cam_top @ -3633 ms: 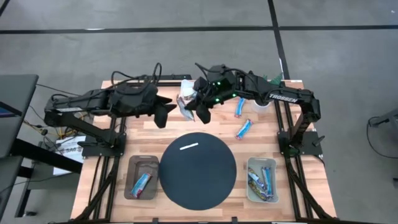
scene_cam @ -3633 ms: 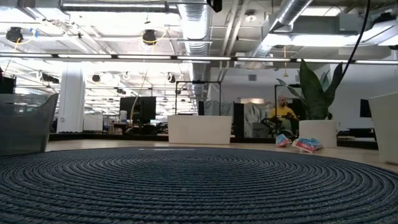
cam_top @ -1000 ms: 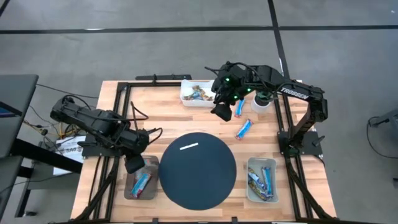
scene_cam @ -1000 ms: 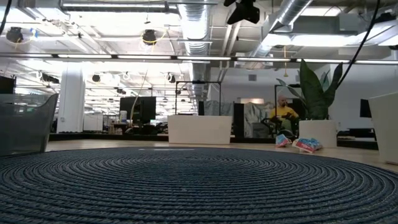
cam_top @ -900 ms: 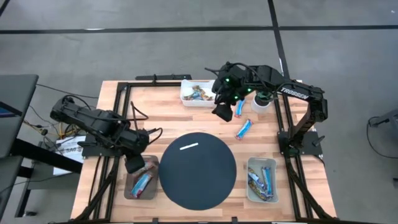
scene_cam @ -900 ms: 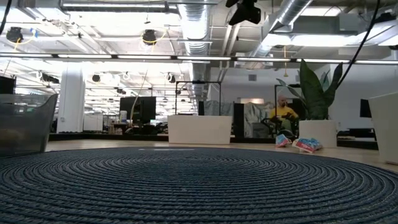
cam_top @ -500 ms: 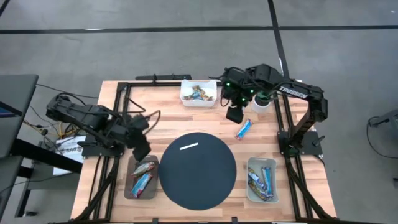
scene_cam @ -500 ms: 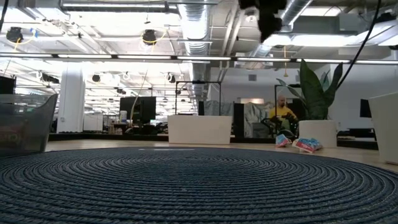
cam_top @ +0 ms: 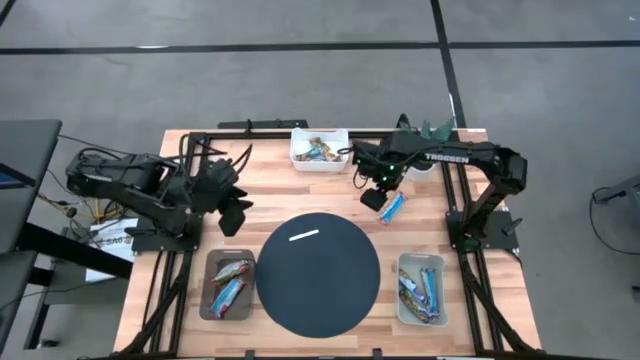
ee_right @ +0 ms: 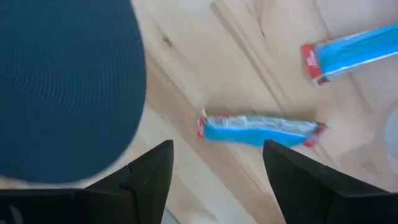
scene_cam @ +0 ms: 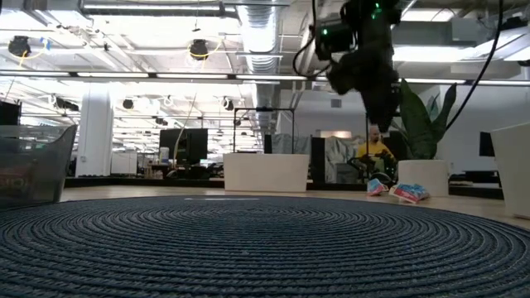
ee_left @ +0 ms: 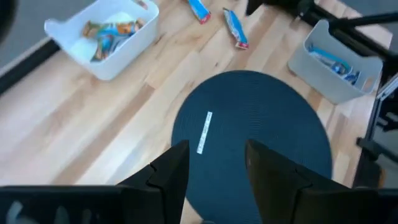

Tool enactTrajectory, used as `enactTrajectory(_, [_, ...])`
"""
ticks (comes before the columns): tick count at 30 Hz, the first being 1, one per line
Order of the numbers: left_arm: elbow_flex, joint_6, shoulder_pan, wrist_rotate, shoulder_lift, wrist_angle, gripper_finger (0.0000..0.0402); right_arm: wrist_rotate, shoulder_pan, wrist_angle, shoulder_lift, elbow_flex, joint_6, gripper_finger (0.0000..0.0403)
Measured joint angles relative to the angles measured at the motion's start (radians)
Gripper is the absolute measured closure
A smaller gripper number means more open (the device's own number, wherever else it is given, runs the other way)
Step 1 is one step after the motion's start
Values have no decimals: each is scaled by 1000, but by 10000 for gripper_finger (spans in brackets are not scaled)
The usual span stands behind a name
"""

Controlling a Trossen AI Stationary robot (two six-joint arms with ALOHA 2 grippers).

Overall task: Pick and place Granola Bars by type
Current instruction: Put the red granola bar into the black bin

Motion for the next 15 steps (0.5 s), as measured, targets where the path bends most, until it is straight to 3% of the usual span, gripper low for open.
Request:
enactTrajectory(5, [-59, 104, 83, 73, -8, 29, 254, 6, 3, 126, 0, -114, 115, 165])
enactTrajectory(15, [-427, 162, 236, 241, -238, 385, 268, 95, 3, 218, 0, -241, 463, 165])
